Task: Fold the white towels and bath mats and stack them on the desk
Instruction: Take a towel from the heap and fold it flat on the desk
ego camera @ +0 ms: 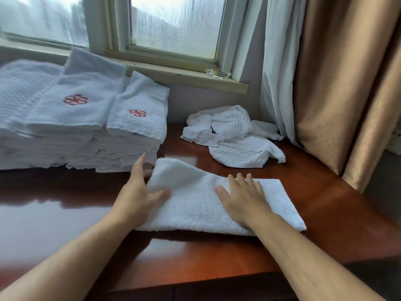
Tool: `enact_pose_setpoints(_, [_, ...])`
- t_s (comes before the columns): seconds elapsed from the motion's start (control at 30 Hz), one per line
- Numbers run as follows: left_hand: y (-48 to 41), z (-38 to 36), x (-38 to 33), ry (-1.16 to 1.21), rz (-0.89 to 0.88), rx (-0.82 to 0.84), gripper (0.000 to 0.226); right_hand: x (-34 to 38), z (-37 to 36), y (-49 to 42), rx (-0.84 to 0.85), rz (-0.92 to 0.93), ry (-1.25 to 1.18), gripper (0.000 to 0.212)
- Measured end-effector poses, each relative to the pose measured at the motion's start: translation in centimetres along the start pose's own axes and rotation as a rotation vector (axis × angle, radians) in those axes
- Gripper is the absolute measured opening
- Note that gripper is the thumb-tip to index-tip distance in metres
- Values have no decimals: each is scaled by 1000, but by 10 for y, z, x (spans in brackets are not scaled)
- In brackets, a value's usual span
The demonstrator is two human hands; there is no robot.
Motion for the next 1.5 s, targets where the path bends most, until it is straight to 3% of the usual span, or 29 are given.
enact_pose_setpoints(0.07, [8, 24, 8, 132, 64, 5, 120, 27, 0, 6, 36, 71, -35, 78])
enact_pose_setpoints(0.13, [16, 39, 19, 364, 221, 62, 111, 55, 4, 9, 68, 153, -88, 74])
enact_pose_setpoints(0.2, [25, 48, 20, 511, 304, 170, 74, 81, 12, 11, 93, 227, -205, 72])
enact_pose_setpoints(0.27, [30, 59, 13, 460, 257, 199, 38, 102, 17, 13, 139, 288, -282, 71])
enact_pose_setpoints(0.33, [33, 70, -1, 370, 129, 192, 30, 117, 22, 13, 176, 355, -249, 72])
enact_pose_setpoints(0.43, [38, 84, -24, 321, -18, 215, 37, 135, 41, 14, 179, 446, -330, 72])
enact_pose_setpoints(0.57, [40, 102, -52, 236, -147, 316, 51, 152, 64, 13, 180, 502, -358, 48])
enact_pose_setpoints(0.7, [37, 123, -77, 101, -241, 316, 52, 159, 84, 15, 218, 573, -408, 46])
enact_pose_setpoints(0.8, [29, 137, -89, 6, -315, 163, 48, 165, 84, 23, 302, 609, -551, 35])
enact_pose_setpoints(0.9, [23, 149, -94, -118, -348, -112, 46, 170, 82, 21, 243, 597, -610, 20])
enact_pose_setpoints(0.97, [24, 153, -91, -204, -379, -277, 50, 170, 80, 18, 233, 578, -774, 17])
enact_pose_setpoints(1.07, [19, 152, -54, -141, -220, -398, 69, 160, 77, 10, 198, 500, -1052, 13])
enact_pose_setpoints(1.13, [16, 139, -20, -27, 35, -356, 84, 153, 68, 2, 172, 433, -1201, 15])
enact_pose_setpoints(1.2, [17, 112, 2, 71, 162, -211, 76, 144, 48, -7, 145, 315, -1320, 25])
enact_pose_setpoints(1.27, [22, 81, 12, -1, 134, -50, 54, 132, 21, -12, 87, 179, -1329, 27])
enact_pose_setpoints(1.37, [33, 58, 17, -353, 37, -58, 61, 110, -5, -12, -32, 62, -1192, 24])
enact_pose_setpoints(1.5, [27, 59, 21, -234, 17, -71, 76, 105, -7, -14, -25, 78, -1265, 22])
Point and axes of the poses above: each hand's wrist, its own y-axis away from the middle knuckle, its own z-axis out of the back of the hand, x = y × z, the point moved 7 cm from there along -y, towards the middle knuckle
